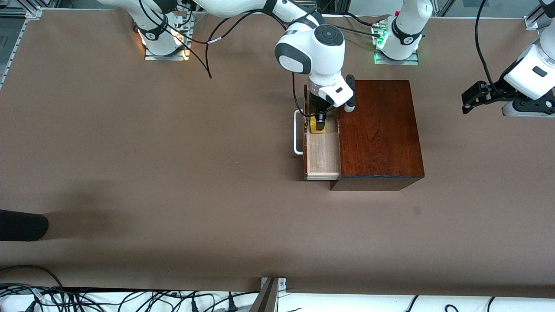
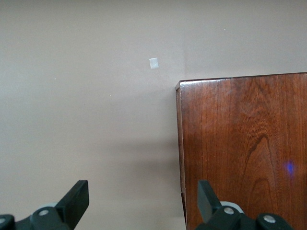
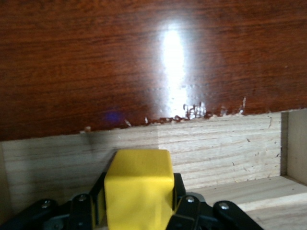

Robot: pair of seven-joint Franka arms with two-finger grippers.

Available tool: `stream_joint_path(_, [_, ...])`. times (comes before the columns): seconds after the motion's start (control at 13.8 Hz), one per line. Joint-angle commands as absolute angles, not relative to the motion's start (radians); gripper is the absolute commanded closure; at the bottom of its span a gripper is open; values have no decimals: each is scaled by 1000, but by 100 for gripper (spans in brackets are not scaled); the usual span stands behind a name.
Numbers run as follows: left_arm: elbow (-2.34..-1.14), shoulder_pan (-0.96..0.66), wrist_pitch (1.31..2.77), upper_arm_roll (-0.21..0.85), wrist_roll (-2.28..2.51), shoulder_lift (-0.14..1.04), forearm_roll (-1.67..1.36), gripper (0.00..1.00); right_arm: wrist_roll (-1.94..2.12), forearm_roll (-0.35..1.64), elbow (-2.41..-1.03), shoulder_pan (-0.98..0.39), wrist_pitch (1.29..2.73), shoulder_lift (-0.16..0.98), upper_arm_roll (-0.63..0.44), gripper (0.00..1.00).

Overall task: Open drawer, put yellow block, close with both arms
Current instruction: 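Carry the yellow cube with the right gripper and lower it into the drawer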

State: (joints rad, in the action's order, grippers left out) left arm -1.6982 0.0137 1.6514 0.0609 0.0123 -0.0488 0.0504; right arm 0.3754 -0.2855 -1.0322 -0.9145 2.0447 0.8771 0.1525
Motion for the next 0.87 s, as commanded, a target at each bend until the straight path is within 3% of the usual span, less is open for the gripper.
stream_joint_path(0.0, [-1681, 15, 1637, 58, -2, -41, 43, 0, 397, -302, -992, -923, 2034, 896, 143, 100])
stream_joint_path(0.36, [-1681, 17, 1637, 55, -2, -41, 31, 0, 396, -302, -992, -923, 2042, 905, 140, 100])
stream_joint_path(0.51, [-1681, 15, 1637, 55, -2, -41, 29, 0, 394, -302, -992, -923, 2040, 904, 140, 95])
stream_joint_path(0.58, [-1681, 15, 1637, 55, -2, -41, 29, 0, 394, -302, -992, -923, 2033, 902, 141, 55])
stream_joint_path(0.65, [-1681, 15, 1637, 55, -2, -41, 29, 0, 394, -301, -992, -922, 2028, 899, 140, 1])
stream_joint_path(0.8, [-1681, 17, 1637, 55, -2, -41, 29, 0, 393, -299, -991, -923, 2008, 897, 140, 0])
